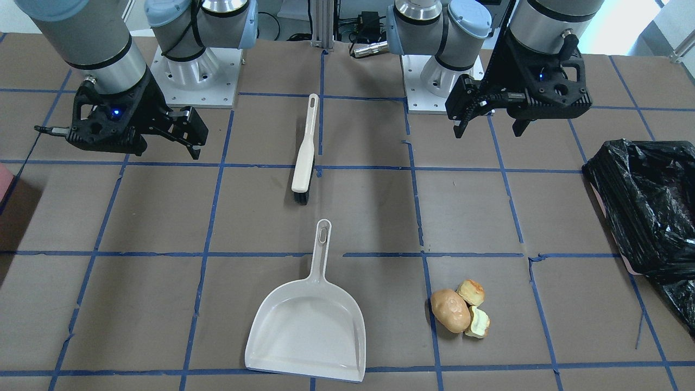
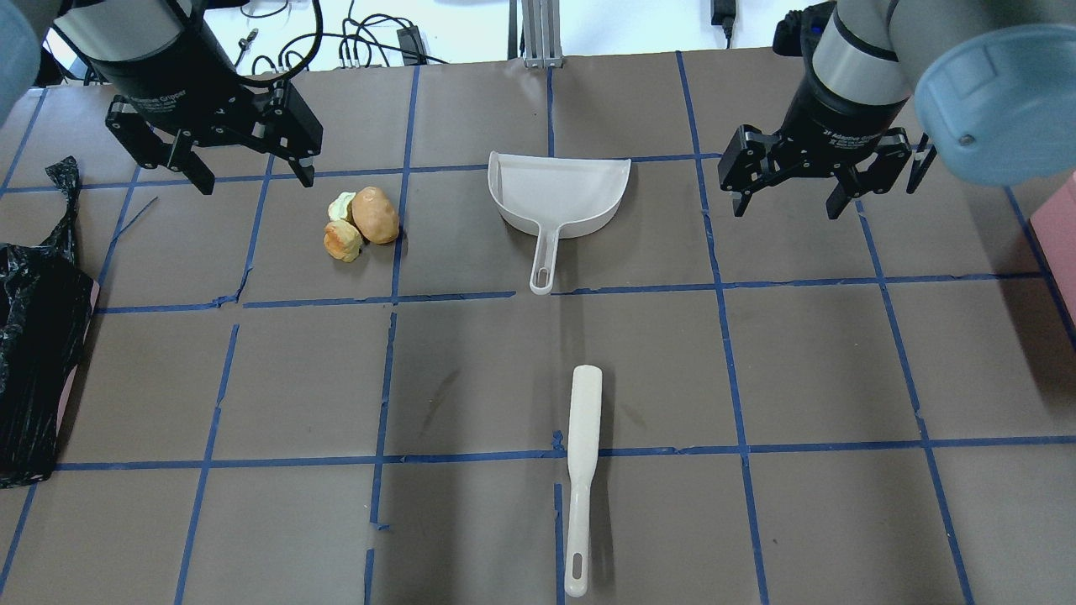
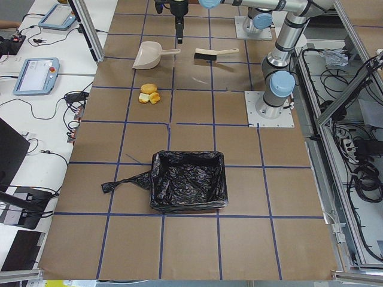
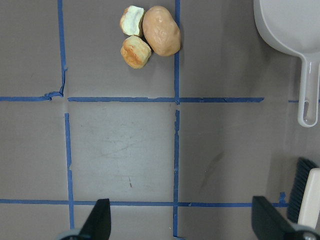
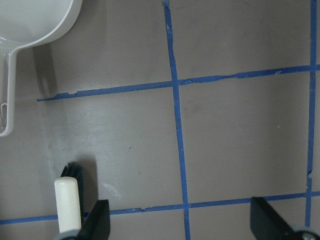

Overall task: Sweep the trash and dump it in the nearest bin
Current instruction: 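Lower the right gripper onto the white brush handle and grasp it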

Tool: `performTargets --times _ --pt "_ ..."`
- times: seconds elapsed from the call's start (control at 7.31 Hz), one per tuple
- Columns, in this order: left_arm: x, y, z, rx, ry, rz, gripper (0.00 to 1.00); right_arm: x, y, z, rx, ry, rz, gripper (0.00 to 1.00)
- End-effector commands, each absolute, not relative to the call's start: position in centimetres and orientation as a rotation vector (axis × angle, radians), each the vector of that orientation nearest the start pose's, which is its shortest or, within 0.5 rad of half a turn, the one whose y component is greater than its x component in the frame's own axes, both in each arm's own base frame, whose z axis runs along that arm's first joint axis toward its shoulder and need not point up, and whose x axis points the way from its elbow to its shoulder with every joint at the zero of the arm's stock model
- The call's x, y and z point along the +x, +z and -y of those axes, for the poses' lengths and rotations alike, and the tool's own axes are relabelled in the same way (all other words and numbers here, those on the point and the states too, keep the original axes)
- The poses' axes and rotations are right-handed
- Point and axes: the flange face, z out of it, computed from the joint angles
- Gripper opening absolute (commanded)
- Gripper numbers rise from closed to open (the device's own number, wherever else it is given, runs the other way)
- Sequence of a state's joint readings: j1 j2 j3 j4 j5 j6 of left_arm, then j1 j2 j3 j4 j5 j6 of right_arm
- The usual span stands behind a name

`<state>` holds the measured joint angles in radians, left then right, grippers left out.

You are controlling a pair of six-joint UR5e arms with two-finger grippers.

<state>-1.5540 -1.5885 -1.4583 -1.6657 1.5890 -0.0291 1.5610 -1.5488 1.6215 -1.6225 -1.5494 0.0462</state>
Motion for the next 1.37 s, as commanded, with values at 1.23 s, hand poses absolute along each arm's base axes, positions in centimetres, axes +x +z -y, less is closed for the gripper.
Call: performTargets --times 1.23 --pt "-12.4 50.5 51.1 0.019 0.070 -3.146 1.00 26.8 35.5 32.1 0.140 -0.076 -3.076 1.00"
